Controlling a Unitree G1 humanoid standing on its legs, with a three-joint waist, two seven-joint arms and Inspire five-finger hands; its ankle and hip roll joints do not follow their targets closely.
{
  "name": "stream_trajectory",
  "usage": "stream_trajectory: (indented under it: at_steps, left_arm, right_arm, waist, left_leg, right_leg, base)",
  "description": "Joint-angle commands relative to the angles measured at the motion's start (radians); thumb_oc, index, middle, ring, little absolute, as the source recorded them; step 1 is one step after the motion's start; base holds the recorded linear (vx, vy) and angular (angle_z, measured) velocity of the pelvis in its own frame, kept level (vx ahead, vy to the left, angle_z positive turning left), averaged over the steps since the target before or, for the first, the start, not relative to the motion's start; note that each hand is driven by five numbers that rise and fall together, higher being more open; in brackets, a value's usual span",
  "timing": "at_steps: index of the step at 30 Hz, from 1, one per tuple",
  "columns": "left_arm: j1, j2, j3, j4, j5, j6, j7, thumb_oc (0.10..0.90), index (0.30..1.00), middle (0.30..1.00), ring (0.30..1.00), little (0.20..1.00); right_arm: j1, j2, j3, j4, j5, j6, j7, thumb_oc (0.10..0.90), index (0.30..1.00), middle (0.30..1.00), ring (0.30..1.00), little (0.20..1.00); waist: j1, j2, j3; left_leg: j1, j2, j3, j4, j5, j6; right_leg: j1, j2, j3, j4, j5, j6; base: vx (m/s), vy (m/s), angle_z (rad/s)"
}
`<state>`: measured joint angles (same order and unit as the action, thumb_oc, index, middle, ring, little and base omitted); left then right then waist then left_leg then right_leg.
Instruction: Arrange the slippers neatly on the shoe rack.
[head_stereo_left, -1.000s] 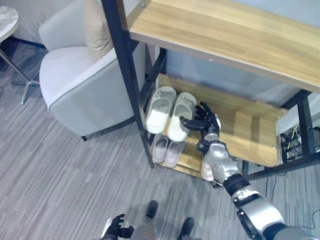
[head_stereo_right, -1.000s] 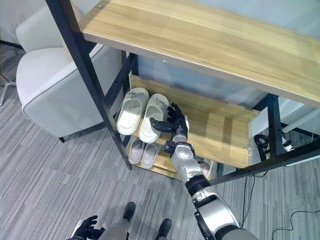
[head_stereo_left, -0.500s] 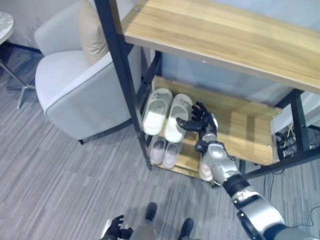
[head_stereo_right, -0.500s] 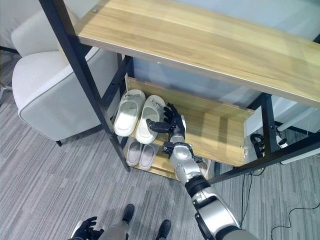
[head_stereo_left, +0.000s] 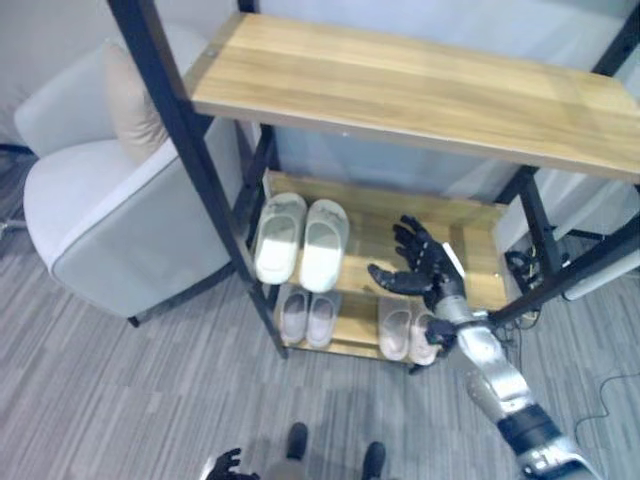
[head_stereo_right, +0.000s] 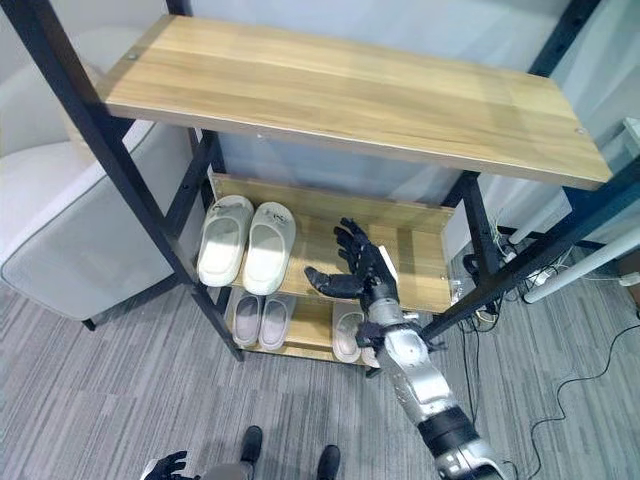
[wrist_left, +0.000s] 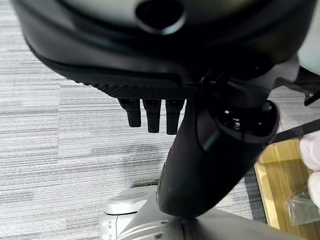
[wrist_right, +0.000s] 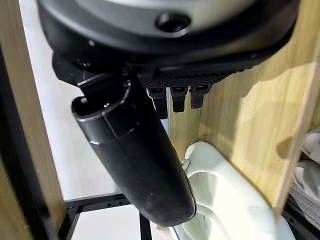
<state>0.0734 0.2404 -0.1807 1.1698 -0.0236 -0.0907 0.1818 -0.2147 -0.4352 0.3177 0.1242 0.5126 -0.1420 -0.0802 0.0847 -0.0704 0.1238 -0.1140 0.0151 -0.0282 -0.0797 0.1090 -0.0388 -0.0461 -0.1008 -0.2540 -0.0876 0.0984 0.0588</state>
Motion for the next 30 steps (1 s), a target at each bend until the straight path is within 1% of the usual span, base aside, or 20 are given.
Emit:
stream_trajectory:
  at_steps: [1,7,10,12,14,15,16,18,19,20,23,24,25,27,28,30]
  left_arm:
    - [-0.023,-0.046,-0.035,0.08,0.051,-0.028,-0.03,0.8,0.9,0.9,0.9,0.9]
    - [-0.024,-0.066,-0.045,0.082,0.089,-0.043,-0.073,0.8,0.9,0.9,0.9,0.9]
    - [-0.033,-0.076,-0.064,0.083,0.106,-0.048,-0.091,0.8,0.9,0.9,0.9,0.9]
    - [-0.052,-0.085,-0.083,0.082,0.124,-0.053,-0.105,0.8,0.9,0.9,0.9,0.9]
    - [-0.069,-0.09,-0.102,0.077,0.146,-0.053,-0.112,0.8,0.9,0.9,0.9,0.9]
    - [-0.069,-0.09,-0.102,0.077,0.146,-0.053,-0.112,0.8,0.9,0.9,0.9,0.9]
    - [-0.073,-0.089,-0.115,0.07,0.157,-0.054,-0.114,0.8,0.9,0.9,0.9,0.9]
    - [-0.075,-0.085,-0.13,0.064,0.166,-0.055,-0.113,0.8,0.9,0.9,0.9,0.9]
    - [-0.077,-0.082,-0.14,0.059,0.169,-0.053,-0.112,0.8,0.9,0.9,0.9,0.9]
    - [-0.077,-0.081,-0.148,0.055,0.171,-0.053,-0.11,0.8,0.9,0.9,0.9,0.9]
    - [-0.08,-0.075,-0.167,0.052,0.169,-0.05,-0.102,0.8,0.9,0.9,0.9,0.9]
    - [-0.08,-0.074,-0.167,0.052,0.169,-0.05,-0.102,0.8,0.9,0.9,0.9,0.9]
    - [-0.084,-0.066,-0.172,0.051,0.164,-0.048,-0.093,0.8,0.9,0.9,0.9,0.9]
    - [-0.087,-0.059,-0.179,0.055,0.164,-0.045,-0.084,0.8,0.9,0.9,0.9,0.9]
    - [-0.087,-0.056,-0.18,0.058,0.161,-0.043,-0.075,0.8,0.9,0.9,0.9,0.9]
    - [-0.088,-0.054,-0.18,0.06,0.161,-0.042,-0.071,0.8,0.9,0.9,0.9,0.9]
  right_arm:
    - [-0.018,-0.06,-0.073,-0.166,-0.025,-0.091,0.075,0.8,0.9,0.9,0.9,0.9]
    - [0.14,-0.181,-0.098,-0.253,-0.103,-0.091,0.18,0.8,0.9,0.9,0.9,0.9]
    - [0.209,-0.191,-0.089,-0.235,-0.115,-0.081,0.207,0.8,0.9,0.9,0.9,0.9]
    - [0.273,-0.196,-0.075,-0.177,-0.208,-0.071,0.213,0.8,0.9,0.9,0.9,0.9]
    - [0.318,-0.196,-0.051,-0.084,-0.319,-0.063,0.206,0.8,0.9,0.9,0.9,0.9]
    - [0.318,-0.196,-0.051,-0.084,-0.319,-0.063,0.206,0.8,0.9,0.9,0.9,0.9]
    - [0.333,-0.18,-0.034,0.01,-0.385,-0.059,0.19,0.8,0.9,0.9,0.9,0.9]
    - [0.33,-0.155,-0.013,0.131,-0.451,-0.058,0.154,0.8,0.9,0.9,0.9,0.9]
    - [0.325,-0.13,0.003,0.229,-0.486,-0.052,0.129,0.8,0.9,0.9,0.9,0.9]
    - [0.323,-0.114,0.008,0.288,-0.501,-0.045,0.115,0.8,0.9,0.9,0.9,0.9]
    - [0.304,-0.021,0.007,0.518,-0.493,-0.025,0.066,0.8,0.9,0.9,0.9,0.9]
    - [0.301,-0.018,0.008,0.524,-0.493,-0.028,0.064,0.8,0.9,0.9,0.9,0.9]
    - [0.278,0.033,0.01,0.683,-0.503,-0.018,0.034,0.8,0.9,0.9,0.9,0.9]
    - [0.257,0.065,0.007,0.795,-0.51,-0.007,0.009,0.8,0.9,0.9,0.9,0.9]
    - [0.246,0.091,-0.003,0.887,-0.514,0.002,-0.014,0.8,0.9,0.9,0.9,0.9]
    - [0.241,0.099,-0.008,0.921,-0.516,0.001,-0.024,0.8,0.9,0.9,0.9,0.9]
  waist:
    - [-0.014,0.025,-0.065]
    - [-0.061,0.044,-0.078]
    - [-0.082,0.052,-0.083]
    - [-0.104,0.059,-0.09]
    - [-0.116,0.065,-0.094]
    - [-0.116,0.065,-0.094]
    - [-0.121,0.07,-0.096]
    - [-0.121,0.073,-0.097]
    - [-0.122,0.075,-0.098]
    - [-0.121,0.078,-0.099]
    - [-0.118,0.08,-0.099]
    - [-0.118,0.079,-0.099]
    - [-0.114,0.081,-0.098]
    - [-0.11,0.081,-0.096]
    - [-0.104,0.081,-0.096]
    - [-0.103,0.081,-0.095]
  left_leg:
    - [0.071,0.03,0.041,-0.008,-0.1,-0.044]
    - [0.075,0.039,0.055,-0.008,-0.088,-0.055]
    - [0.092,0.044,0.064,-0.008,-0.087,-0.058]
    - [0.105,0.05,0.077,-0.008,-0.084,-0.063]
    - [0.112,0.055,0.086,-0.008,-0.081,-0.065]
    - [0.112,0.055,0.086,-0.008,-0.081,-0.065]
    - [0.116,0.056,0.09,-0.008,-0.081,-0.066]
    - [0.119,0.058,0.091,-0.008,-0.081,-0.067]
    - [0.121,0.059,0.092,-0.008,-0.08,-0.067]
    - [0.122,0.059,0.091,-0.008,-0.079,-0.067]
    - [0.122,0.061,0.09,-0.008,-0.075,-0.067]
    - [0.122,0.061,0.09,-0.008,-0.075,-0.067]
    - [0.121,0.061,0.086,-0.008,-0.073,-0.066]
    - [0.124,0.062,0.082,-0.008,-0.073,-0.066]
    - [0.126,0.061,0.078,-0.008,-0.073,-0.065]
    - [0.126,0.061,0.076,-0.008,-0.074,-0.065]
  right_leg:
    - [0.035,-0.034,-0.001,0.002,-0.067,0.078]
    - [0.038,-0.026,0.01,0.006,-0.07,0.075]
    - [0.048,-0.021,0.021,0.008,-0.074,0.073]
    - [0.058,-0.017,0.03,0.007,-0.078,0.071]
    - [0.063,-0.013,0.035,0.006,-0.081,0.07]
    - [0.063,-0.013,0.035,0.006,-0.081,0.07]
    - [0.066,-0.012,0.038,0.005,-0.081,0.07]
    - [0.067,-0.011,0.039,0.004,-0.081,0.069]
    - [0.07,-0.01,0.039,0.002,-0.082,0.069]
    - [0.072,-0.009,0.04,0.001,-0.083,0.068]
    - [0.075,-0.006,0.041,0.0,-0.085,0.066]
    - [0.075,-0.005,0.041,0.0,-0.085,0.066]
    - [0.078,-0.003,0.04,0.0,-0.087,0.065]
    - [0.081,-0.003,0.037,0.0,-0.088,0.065]
    - [0.086,-0.002,0.034,0.0,-0.089,0.064]
    - [0.087,-0.002,0.032,0.0,-0.089,0.064]
  base:
    - [-0.07,-0.055,-0.04]
    - [-0.05,-0.051,-0.07]
    - [-0.02,-0.049,-0.17]
    - [-0.02,-0.091,-0.28]
    - [-0.02,-0.08,-0.19]
    - [-0.02,-0.051,-0.08]
    - [-0.02,-0.039,-0.17]
    - [-0.02,-0.051,-0.17]
    - [-0.01,-0.045,-0.06]
    - [-0.01,-0.042,0.0]
    - [-0.01,-0.025,0.01]
    - [-0.01,-0.042,-0.01]
    - [-0.01,-0.032,-0.01]
    - [-0.01,-0.042,0.0]
    - [0.0,-0.038,0.03]
    - [0.0,-0.016,0.07]
